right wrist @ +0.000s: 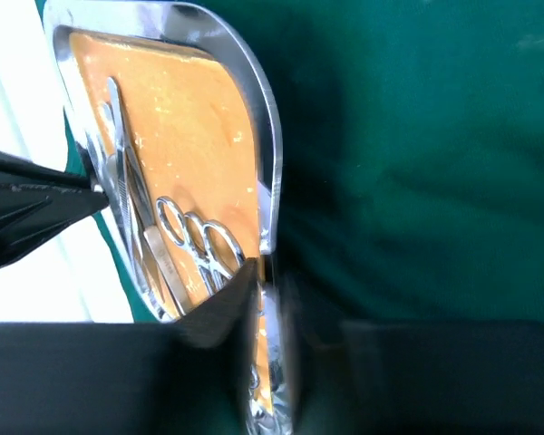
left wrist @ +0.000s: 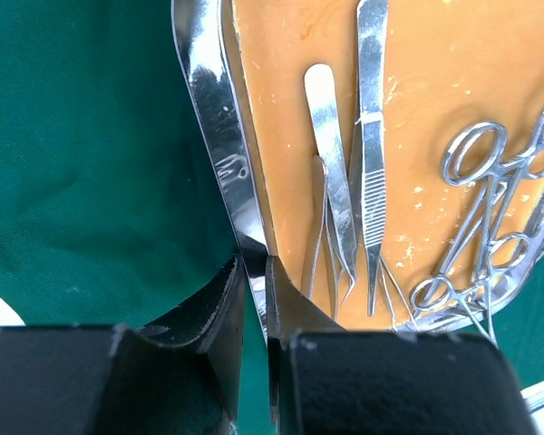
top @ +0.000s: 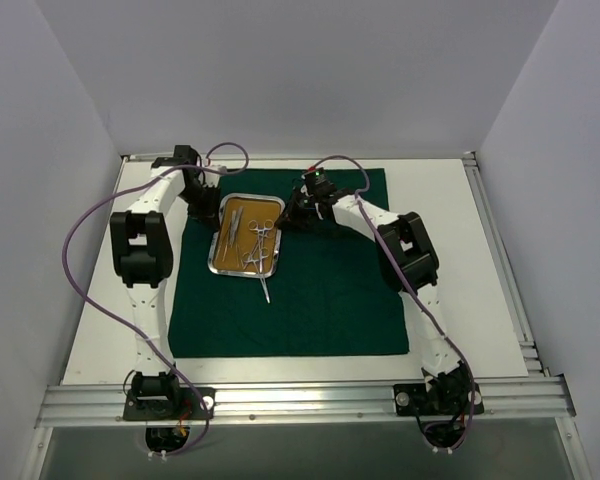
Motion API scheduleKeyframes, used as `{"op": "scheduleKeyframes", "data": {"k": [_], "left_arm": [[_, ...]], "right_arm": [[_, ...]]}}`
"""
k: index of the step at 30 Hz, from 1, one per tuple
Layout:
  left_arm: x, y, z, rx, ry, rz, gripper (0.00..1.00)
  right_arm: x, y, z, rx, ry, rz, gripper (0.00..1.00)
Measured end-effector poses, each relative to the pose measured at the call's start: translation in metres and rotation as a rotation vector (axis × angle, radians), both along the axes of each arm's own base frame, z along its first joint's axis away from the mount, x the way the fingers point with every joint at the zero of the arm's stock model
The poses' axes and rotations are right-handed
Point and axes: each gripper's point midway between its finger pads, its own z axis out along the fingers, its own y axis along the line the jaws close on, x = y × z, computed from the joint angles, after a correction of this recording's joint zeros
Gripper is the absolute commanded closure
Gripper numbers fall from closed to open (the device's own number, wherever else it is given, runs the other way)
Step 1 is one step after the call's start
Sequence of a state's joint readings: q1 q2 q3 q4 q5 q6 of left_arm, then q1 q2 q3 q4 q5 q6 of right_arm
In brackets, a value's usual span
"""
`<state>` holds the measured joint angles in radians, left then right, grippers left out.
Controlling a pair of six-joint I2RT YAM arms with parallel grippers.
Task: Open and lay out the surgical kit
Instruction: Move the container from the surgical kit, then pick up the medical item from the container.
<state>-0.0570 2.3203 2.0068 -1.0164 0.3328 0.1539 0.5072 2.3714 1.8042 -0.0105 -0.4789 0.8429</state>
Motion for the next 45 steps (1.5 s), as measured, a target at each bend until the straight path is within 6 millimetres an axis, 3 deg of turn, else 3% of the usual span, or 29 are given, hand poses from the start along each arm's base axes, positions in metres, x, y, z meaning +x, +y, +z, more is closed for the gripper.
{"op": "scheduleKeyframes", "data": {"k": [5, 8, 15, 17, 20, 24, 27, 34, 45], "left_arm": [[0.003, 0.001, -0.002, 0.008, -0.002, 0.001, 0.91], [0.003, 0.001, -0.003, 0.008, 0.0, 0.002, 0.87], [0.003, 0.001, -0.004, 0.009, -0.001, 0.001, 0.74], [0.003, 0.002, -0.007, 0.01, -0.001, 0.001, 0.74], [0.003, 0.002, -0.007, 0.012, -0.006, -0.001, 0.73], [0.002, 0.002, -0.006, 0.015, -0.013, -0.005, 0.73], [0.001, 0.003, -0.006, 0.019, -0.016, -0.007, 0.73], [-0.001, 0.004, -0.006, 0.021, -0.025, -0.01, 0.73], [-0.001, 0.004, -0.007, 0.021, -0.026, -0.01, 0.73]], "right_arm": [[0.01, -0.012, -0.007, -0.07, -0.041, -0.048, 0.6], [0.014, -0.025, -0.001, -0.141, -0.089, -0.065, 0.55], [-0.008, -0.056, 0.053, -0.333, -0.264, -0.073, 0.55], [-0.028, -0.046, 0.069, -0.379, -0.32, -0.032, 0.55], [-0.07, -0.007, 0.079, -0.424, -0.386, 0.077, 0.55], [-0.132, 0.032, 0.063, -0.5, -0.387, 0.231, 0.55], [-0.155, 0.041, 0.043, -0.566, -0.357, 0.296, 0.59], [-0.162, 0.024, 0.009, -0.676, -0.276, 0.32, 0.63], [-0.17, 0.029, 0.002, -0.653, -0.243, 0.344, 0.74]]}}
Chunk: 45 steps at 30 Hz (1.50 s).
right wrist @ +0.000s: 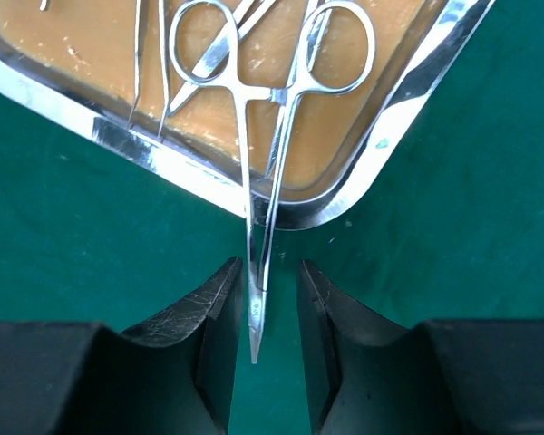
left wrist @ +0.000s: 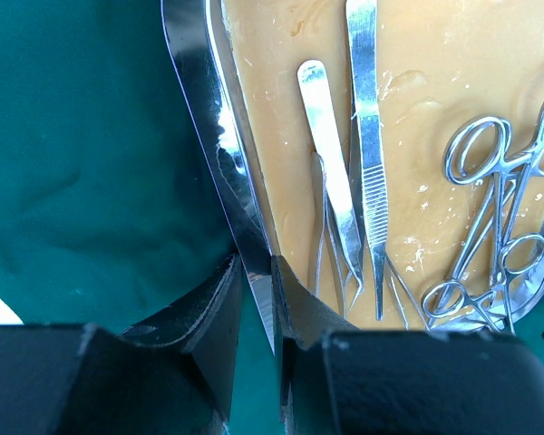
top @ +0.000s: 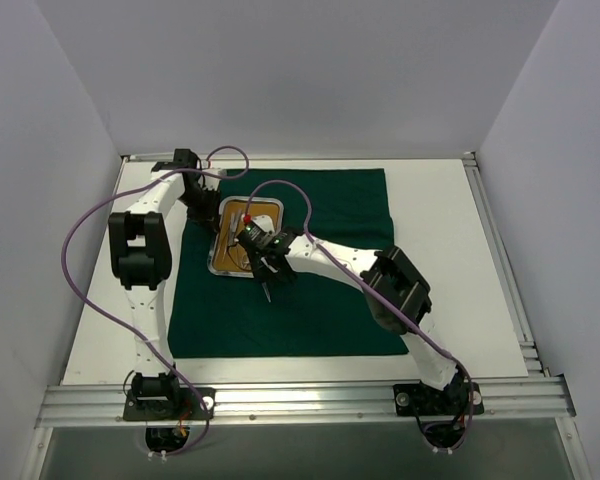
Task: Open and lay out the surgical kit
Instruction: Pick up the medical item from the container.
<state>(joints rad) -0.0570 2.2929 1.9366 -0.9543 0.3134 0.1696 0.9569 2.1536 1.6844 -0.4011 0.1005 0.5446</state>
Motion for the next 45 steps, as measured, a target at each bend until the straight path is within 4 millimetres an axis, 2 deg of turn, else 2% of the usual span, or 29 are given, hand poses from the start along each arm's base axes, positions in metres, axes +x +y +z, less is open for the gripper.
{"op": "scheduleKeyframes", "data": {"k": [8, 12, 15, 25, 29, 38, 45], "left_arm": [[0.0, 0.0, 0.0, 0.0, -0.002, 0.0, 0.73], [0.0, 0.0, 0.0, 0.0, -0.003, 0.0, 0.73], [0.0, 0.0, 0.001, -0.001, -0.004, 0.0, 0.73], [0.0, 0.0, 0.0, -0.001, -0.003, 0.001, 0.73], [0.0, 0.001, 0.0, -0.001, -0.003, 0.001, 0.73], [-0.001, 0.001, -0.001, -0.002, -0.002, 0.002, 0.73], [-0.001, 0.001, -0.001, -0.011, -0.002, 0.003, 0.73]], "right_arm": [[-0.005, 0.003, -0.004, 0.005, 0.014, 0.009, 0.74], [-0.007, 0.004, -0.012, -0.001, 0.028, 0.013, 0.75], [-0.009, 0.002, -0.025, -0.02, 0.049, 0.012, 0.81], [-0.007, 0.006, -0.024, 0.0, 0.052, -0.011, 1.0], [-0.005, 0.005, -0.024, 0.01, 0.058, -0.033, 1.0], [0.0, 0.005, -0.016, 0.041, 0.067, -0.069, 1.0], [0.013, 0.011, 0.013, 0.115, 0.026, -0.088, 1.0]]}}
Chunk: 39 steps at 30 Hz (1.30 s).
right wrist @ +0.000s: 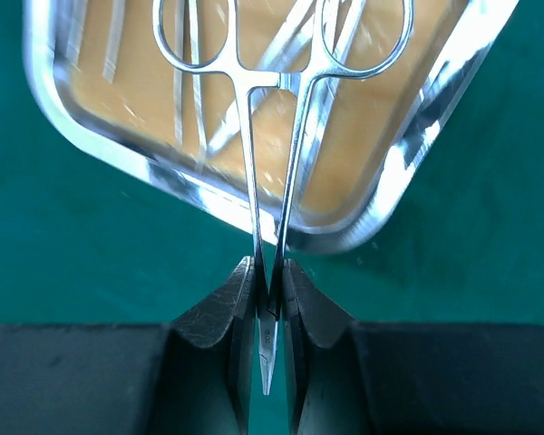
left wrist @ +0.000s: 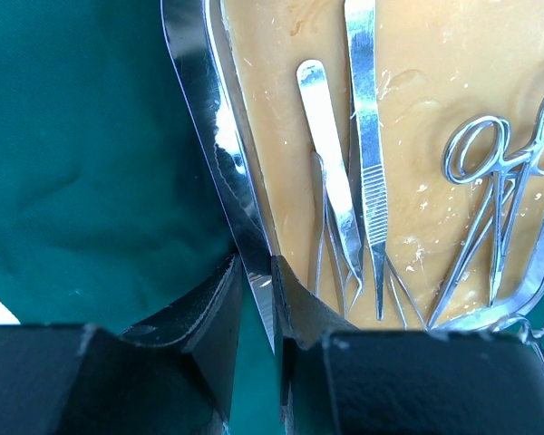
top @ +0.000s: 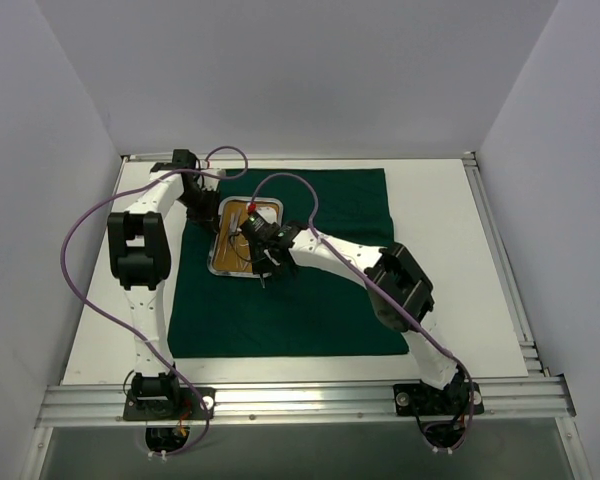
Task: Open and lay out the surgical kit
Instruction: Pick up the medical item from the container, then place the medical item in the container, then smooth out the surgical kit at the center of the board.
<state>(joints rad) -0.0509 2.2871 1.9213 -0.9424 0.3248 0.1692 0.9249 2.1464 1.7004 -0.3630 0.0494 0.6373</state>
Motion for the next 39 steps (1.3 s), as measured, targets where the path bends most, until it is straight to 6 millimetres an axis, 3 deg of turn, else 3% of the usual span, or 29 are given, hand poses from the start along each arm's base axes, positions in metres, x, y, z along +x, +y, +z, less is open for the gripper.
{"op": "scheduleKeyframes", "data": {"k": [5, 15, 19, 20, 21, 26, 31, 34, 36, 39], "left_arm": [[0.0, 0.0, 0.0, -0.001, 0.0, 0.0, 0.73], [0.0, 0.0, 0.001, -0.002, -0.001, 0.001, 0.73], [-0.001, 0.0, 0.001, -0.002, -0.001, 0.001, 0.72], [-0.001, 0.0, 0.0, -0.002, -0.001, 0.0, 0.69], [-0.001, 0.0, 0.001, -0.002, -0.002, -0.001, 0.67], [-0.003, 0.002, 0.002, 0.0, 0.0, -0.001, 0.57], [-0.003, 0.006, 0.008, 0.001, -0.01, 0.0, 0.48], [-0.004, 0.01, 0.019, -0.005, -0.028, 0.001, 0.41], [-0.008, 0.016, 0.031, -0.013, -0.045, 0.007, 0.35], [-0.021, 0.034, 0.053, -0.014, -0.078, 0.03, 0.29]], "right_arm": [[0.022, 0.004, 0.009, 0.074, -0.023, -0.046, 1.0], [0.1, 0.002, 0.025, 0.214, -0.126, -0.224, 0.99], [0.108, 0.011, 0.009, 0.236, -0.114, -0.246, 0.86], [0.108, 0.012, 0.003, 0.234, -0.106, -0.249, 0.83], [0.108, 0.013, -0.003, 0.231, -0.096, -0.251, 0.72], [0.105, 0.013, -0.018, 0.217, -0.07, -0.252, 0.55], [0.106, 0.011, -0.002, 0.212, -0.1, -0.222, 0.43], [0.104, 0.001, 0.023, 0.211, -0.138, -0.203, 0.42], [0.098, -0.014, 0.047, 0.21, -0.171, -0.202, 0.41], [0.085, -0.057, 0.081, 0.205, -0.213, -0.236, 0.41]]}}
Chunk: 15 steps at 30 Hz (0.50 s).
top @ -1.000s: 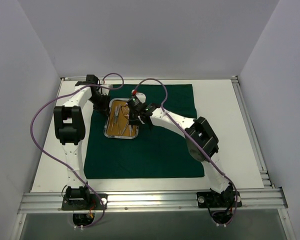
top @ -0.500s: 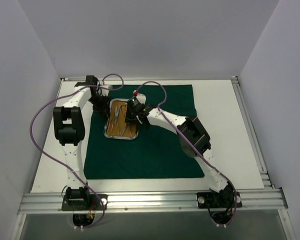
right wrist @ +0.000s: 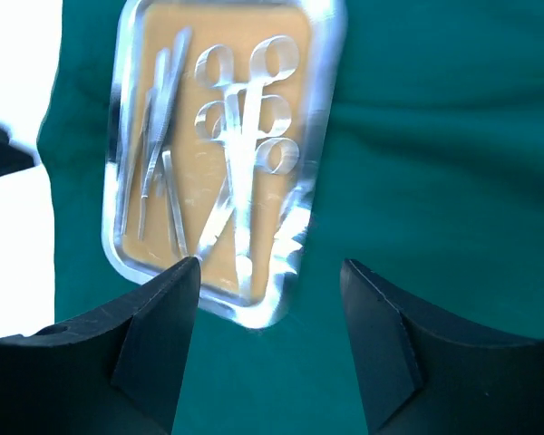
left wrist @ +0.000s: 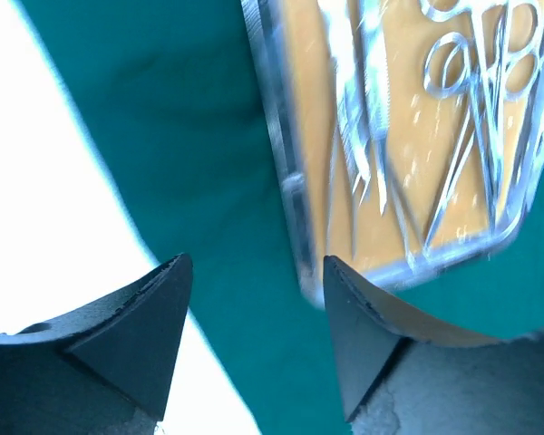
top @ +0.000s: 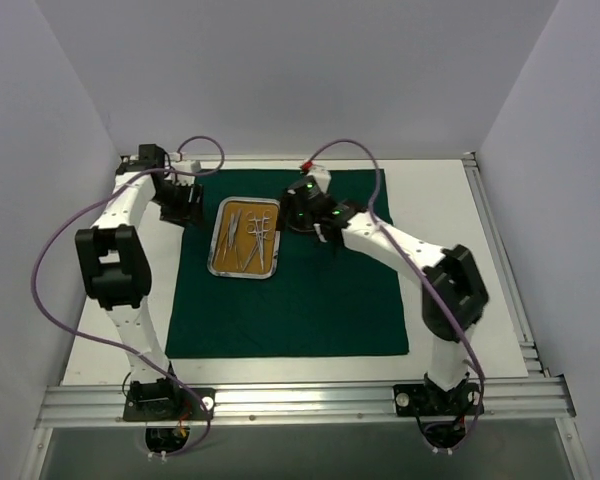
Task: Open and lay out the surgical kit
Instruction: Smooth out the surgical kit at the center of the board.
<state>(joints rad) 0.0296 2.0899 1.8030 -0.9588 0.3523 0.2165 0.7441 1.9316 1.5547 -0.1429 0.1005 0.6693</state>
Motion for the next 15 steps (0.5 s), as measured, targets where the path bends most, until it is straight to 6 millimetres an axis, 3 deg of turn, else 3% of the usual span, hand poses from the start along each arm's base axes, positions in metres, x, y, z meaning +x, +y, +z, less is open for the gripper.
{"op": "scheduleKeyframes", "data": {"k": [2, 4, 5, 7, 9, 11, 15], "left_arm": [[-0.01, 0.017, 0.014, 0.011, -0.03, 0.025, 0.25], [-0.023, 0.035, 0.022, 0.035, -0.044, 0.051, 0.24], [-0.032, 0.046, 0.021, 0.055, -0.039, 0.066, 0.15], [-0.045, 0.056, 0.011, 0.081, -0.01, 0.072, 0.14], [-0.059, 0.059, -0.008, 0.099, 0.045, 0.064, 0.13], [-0.074, 0.058, -0.031, 0.109, 0.117, 0.051, 0.13], [-0.092, 0.059, -0.064, 0.128, 0.222, 0.035, 0.15]], "right_arm": [[-0.005, -0.039, 0.017, 0.006, -0.019, -0.052, 0.42], [-0.008, -0.097, 0.018, -0.002, -0.01, -0.141, 0.43], [-0.015, -0.118, 0.012, -0.013, 0.003, -0.17, 0.44], [-0.014, -0.184, -0.015, -0.062, 0.063, -0.298, 0.45], [-0.027, -0.226, -0.05, -0.108, 0.15, -0.371, 0.47], [-0.048, -0.249, -0.082, -0.142, 0.241, -0.392, 0.47], [-0.074, -0.252, -0.113, -0.158, 0.34, -0.352, 0.47]]}}
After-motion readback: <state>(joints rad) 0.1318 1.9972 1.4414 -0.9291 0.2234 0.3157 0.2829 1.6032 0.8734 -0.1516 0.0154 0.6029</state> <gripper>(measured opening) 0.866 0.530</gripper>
